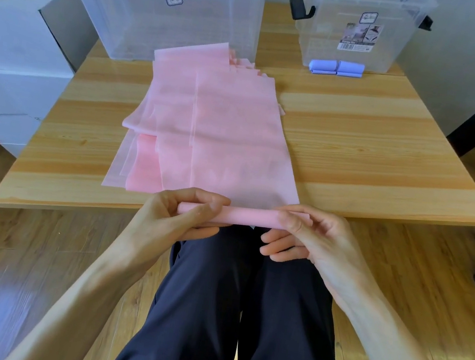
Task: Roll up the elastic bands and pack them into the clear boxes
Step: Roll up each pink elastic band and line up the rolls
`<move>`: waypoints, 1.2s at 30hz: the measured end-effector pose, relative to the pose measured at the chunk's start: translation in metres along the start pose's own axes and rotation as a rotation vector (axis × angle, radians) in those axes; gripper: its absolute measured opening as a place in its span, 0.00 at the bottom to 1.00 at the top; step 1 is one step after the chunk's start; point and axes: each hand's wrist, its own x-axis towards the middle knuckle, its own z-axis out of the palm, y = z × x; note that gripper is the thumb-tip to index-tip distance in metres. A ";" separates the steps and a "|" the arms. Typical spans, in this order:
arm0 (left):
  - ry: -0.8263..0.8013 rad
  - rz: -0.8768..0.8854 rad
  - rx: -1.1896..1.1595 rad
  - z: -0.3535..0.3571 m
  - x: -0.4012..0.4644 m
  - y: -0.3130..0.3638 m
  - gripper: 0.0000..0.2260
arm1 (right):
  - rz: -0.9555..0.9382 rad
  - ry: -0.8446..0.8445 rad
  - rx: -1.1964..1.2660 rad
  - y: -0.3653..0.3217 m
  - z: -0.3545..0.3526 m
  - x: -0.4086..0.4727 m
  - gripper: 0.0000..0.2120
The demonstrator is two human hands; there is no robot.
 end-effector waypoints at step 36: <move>-0.038 -0.033 -0.058 0.002 -0.001 0.005 0.14 | -0.017 -0.009 0.037 0.002 0.000 0.000 0.13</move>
